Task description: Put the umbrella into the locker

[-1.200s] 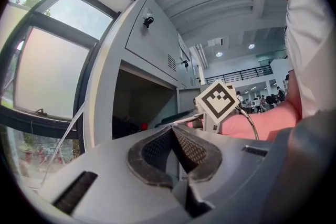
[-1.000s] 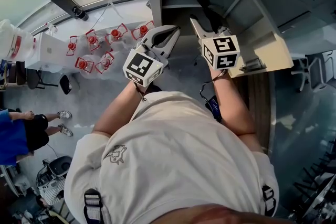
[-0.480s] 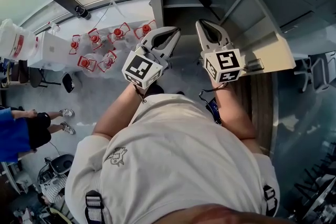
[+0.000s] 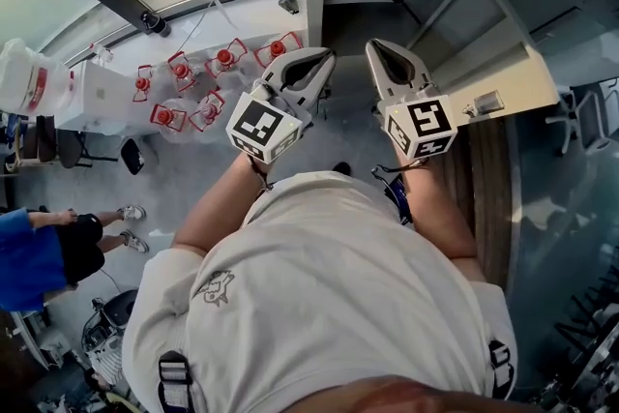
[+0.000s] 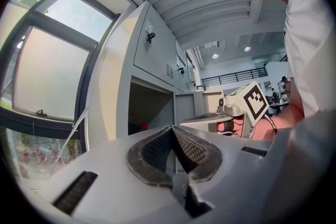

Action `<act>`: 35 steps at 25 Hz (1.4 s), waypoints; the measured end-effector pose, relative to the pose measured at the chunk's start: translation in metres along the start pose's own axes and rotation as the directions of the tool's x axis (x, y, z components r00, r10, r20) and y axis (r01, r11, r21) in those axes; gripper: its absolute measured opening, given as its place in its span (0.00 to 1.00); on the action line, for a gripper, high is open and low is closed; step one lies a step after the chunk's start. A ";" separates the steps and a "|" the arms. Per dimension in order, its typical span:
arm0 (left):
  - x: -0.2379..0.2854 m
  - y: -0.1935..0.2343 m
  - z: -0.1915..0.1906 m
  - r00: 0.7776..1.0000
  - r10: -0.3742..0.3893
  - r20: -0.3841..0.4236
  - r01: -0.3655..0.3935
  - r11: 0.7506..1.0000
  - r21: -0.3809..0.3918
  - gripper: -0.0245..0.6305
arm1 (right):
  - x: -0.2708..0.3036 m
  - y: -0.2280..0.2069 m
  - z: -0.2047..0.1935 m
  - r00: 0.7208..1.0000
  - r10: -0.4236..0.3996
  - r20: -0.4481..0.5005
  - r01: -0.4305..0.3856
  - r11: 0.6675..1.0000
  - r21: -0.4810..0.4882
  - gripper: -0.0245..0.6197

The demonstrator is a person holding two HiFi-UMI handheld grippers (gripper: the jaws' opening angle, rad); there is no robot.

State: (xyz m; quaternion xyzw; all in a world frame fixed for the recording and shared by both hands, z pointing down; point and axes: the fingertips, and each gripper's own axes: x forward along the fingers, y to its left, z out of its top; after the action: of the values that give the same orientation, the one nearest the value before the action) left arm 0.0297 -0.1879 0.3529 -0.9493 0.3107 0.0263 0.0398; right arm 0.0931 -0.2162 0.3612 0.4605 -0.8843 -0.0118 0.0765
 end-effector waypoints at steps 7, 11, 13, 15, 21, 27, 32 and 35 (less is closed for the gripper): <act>-0.081 0.007 0.004 0.999 -0.044 -0.008 0.044 0.999 -0.014 0.06 | -0.006 0.080 0.002 0.999 -0.035 -0.002 0.035 0.999 -0.008 0.10; -0.125 0.004 0.006 0.997 -0.080 -0.002 0.080 0.997 -0.015 0.06 | -0.015 0.125 0.003 0.998 -0.067 0.011 0.067 0.998 0.001 0.10; -0.143 0.000 0.005 0.995 -0.101 0.002 0.101 0.995 -0.016 0.06 | -0.020 0.146 0.003 0.996 -0.083 0.017 0.083 0.997 0.008 0.10; -0.159 -0.004 0.003 0.993 -0.118 0.001 0.118 0.993 -0.019 0.06 | -0.024 0.165 0.002 0.995 -0.095 0.019 0.094 0.995 0.013 0.10; -0.185 -0.007 0.005 0.991 -0.136 0.008 0.136 0.990 -0.026 0.06 | -0.032 0.198 0.001 0.995 -0.100 0.010 0.099 0.995 0.021 0.10; -0.197 -0.004 0.009 0.990 -0.141 0.015 0.141 0.990 -0.023 0.06 | -0.033 0.214 0.003 0.995 -0.101 0.005 0.101 0.995 0.019 0.10; -0.204 0.002 0.008 0.990 -0.140 0.010 0.140 0.990 -0.025 0.06 | -0.026 0.224 0.006 0.996 -0.092 0.007 0.092 0.996 0.018 0.10; -0.206 0.003 0.007 0.990 -0.143 0.006 0.143 0.989 -0.028 0.06 | -0.022 0.226 0.010 0.996 -0.086 0.009 0.086 0.996 0.014 0.10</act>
State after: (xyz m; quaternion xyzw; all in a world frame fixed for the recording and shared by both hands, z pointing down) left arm -0.1384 -0.0685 0.3609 -0.9695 0.2415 0.0297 0.0287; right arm -0.0799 -0.0685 0.3697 0.4986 -0.8640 -0.0114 0.0688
